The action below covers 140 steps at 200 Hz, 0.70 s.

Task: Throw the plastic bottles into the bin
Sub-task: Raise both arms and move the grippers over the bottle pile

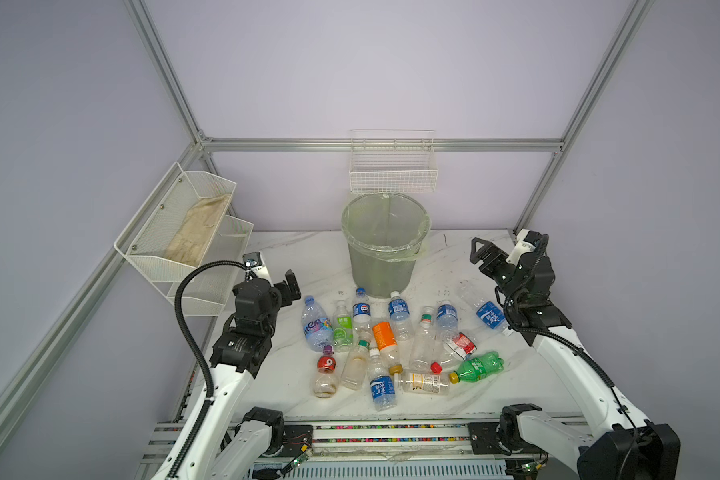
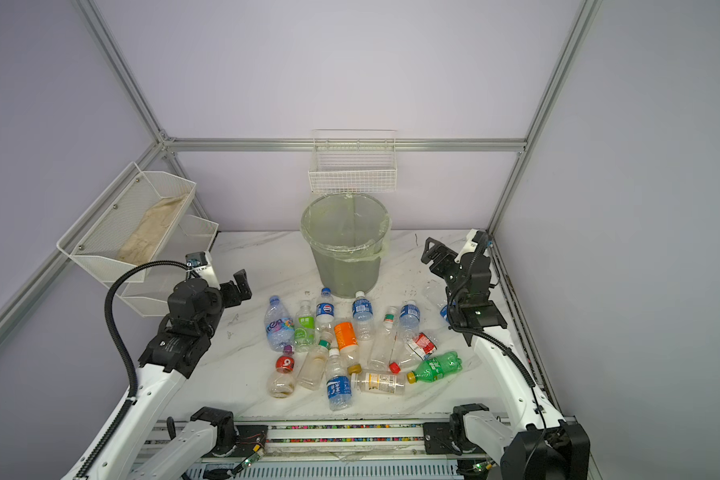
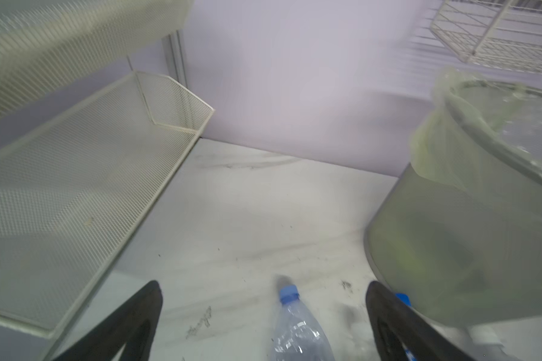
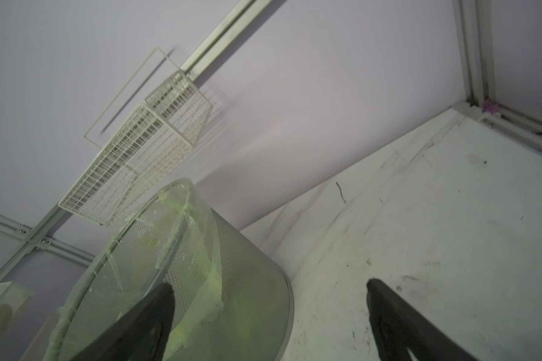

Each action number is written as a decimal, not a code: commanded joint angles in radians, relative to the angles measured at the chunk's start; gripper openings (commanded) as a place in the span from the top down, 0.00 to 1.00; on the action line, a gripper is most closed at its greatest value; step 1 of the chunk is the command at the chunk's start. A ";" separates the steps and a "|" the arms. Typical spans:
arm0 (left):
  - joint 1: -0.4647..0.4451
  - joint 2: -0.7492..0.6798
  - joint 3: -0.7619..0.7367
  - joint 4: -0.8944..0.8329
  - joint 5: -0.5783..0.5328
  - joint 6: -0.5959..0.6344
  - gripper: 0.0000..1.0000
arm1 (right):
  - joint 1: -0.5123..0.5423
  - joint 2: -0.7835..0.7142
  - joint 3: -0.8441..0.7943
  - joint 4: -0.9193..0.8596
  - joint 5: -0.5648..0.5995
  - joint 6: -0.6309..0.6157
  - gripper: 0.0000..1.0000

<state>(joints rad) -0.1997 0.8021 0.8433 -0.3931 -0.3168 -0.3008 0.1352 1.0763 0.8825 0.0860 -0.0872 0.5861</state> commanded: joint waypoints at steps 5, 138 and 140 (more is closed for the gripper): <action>-0.084 -0.062 0.020 -0.192 0.105 -0.172 0.00 | 0.003 -0.028 0.055 -0.199 -0.115 0.025 0.03; -0.203 0.054 -0.014 -0.328 0.205 -0.349 0.00 | 0.003 0.122 0.135 -0.528 0.114 -0.174 0.06; -0.202 0.053 -0.016 -0.328 0.206 -0.348 0.00 | 0.004 0.124 0.134 -0.529 0.126 -0.175 0.06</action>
<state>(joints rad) -0.4000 0.8589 0.8429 -0.7261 -0.1467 -0.6136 0.1356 1.1778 0.9913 -0.3710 -0.0669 0.4648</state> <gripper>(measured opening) 0.998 0.944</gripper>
